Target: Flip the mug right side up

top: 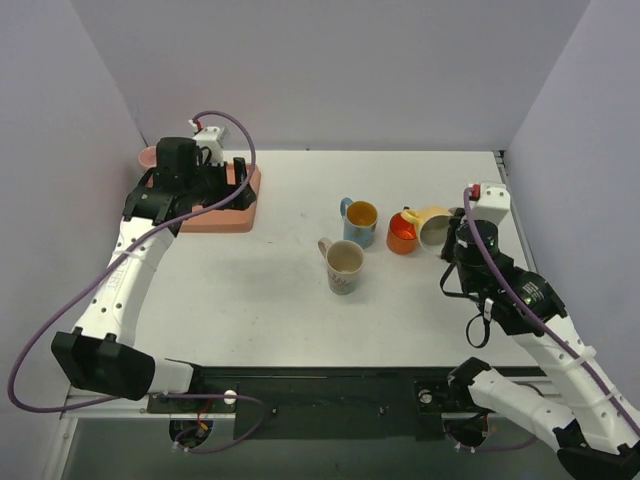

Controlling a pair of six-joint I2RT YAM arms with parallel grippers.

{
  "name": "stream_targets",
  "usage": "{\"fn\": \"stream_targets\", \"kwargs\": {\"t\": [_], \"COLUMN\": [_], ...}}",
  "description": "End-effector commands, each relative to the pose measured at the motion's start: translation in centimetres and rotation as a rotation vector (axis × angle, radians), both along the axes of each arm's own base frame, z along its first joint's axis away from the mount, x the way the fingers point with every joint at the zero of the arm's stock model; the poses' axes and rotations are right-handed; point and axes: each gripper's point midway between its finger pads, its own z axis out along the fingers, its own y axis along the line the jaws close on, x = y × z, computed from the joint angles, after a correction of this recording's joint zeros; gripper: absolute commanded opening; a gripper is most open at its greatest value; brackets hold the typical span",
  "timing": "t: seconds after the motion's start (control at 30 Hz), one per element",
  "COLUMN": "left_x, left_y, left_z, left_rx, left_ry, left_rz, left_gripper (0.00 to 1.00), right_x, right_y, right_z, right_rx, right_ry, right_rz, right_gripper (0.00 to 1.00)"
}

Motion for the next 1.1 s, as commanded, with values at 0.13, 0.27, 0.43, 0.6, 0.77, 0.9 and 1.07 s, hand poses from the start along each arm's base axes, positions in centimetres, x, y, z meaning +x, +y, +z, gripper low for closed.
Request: {"fn": "stream_targets", "kwargs": {"t": [0.13,0.27,0.43,0.6,0.77,0.9,1.07], "left_x": [4.3,5.6,6.7,7.1,7.8,8.5,10.1], "left_y": [7.6,9.7,12.6,13.6,14.8,15.1,18.3], "left_z": [-0.8,-2.4,-4.3,-6.0,-7.3,-7.8,-9.6], "left_rx": [0.299,0.320,0.326,0.336,0.361,0.371,0.406], "left_ry": [-0.162,-0.129,-0.087,-0.052,-0.032,-0.024,0.005], "left_rz": [0.252,0.309,0.375,0.381,0.411,0.414,0.507], "left_gripper": [0.91,0.91,0.91,0.91,0.91,0.91,0.92], "right_x": [-3.0,-2.2,-0.9,0.0,0.1,0.4,0.5], "right_y": [-2.8,-1.2,0.1,2.1,1.5,1.8,1.9], "right_z": [-13.7,-17.6,-20.3,-23.0,-24.1,-24.4,-23.2], "right_rx": [0.232,0.288,0.296,0.340,0.241,0.210,0.176], "right_ry": [0.476,0.592,0.681,0.792,0.839,0.855,0.860], "right_rz": [-0.243,-0.241,-0.249,-0.221,-0.256,-0.244,-0.222], "right_gripper": [0.00,0.00,0.00,0.00,0.00,0.09,0.62]}}
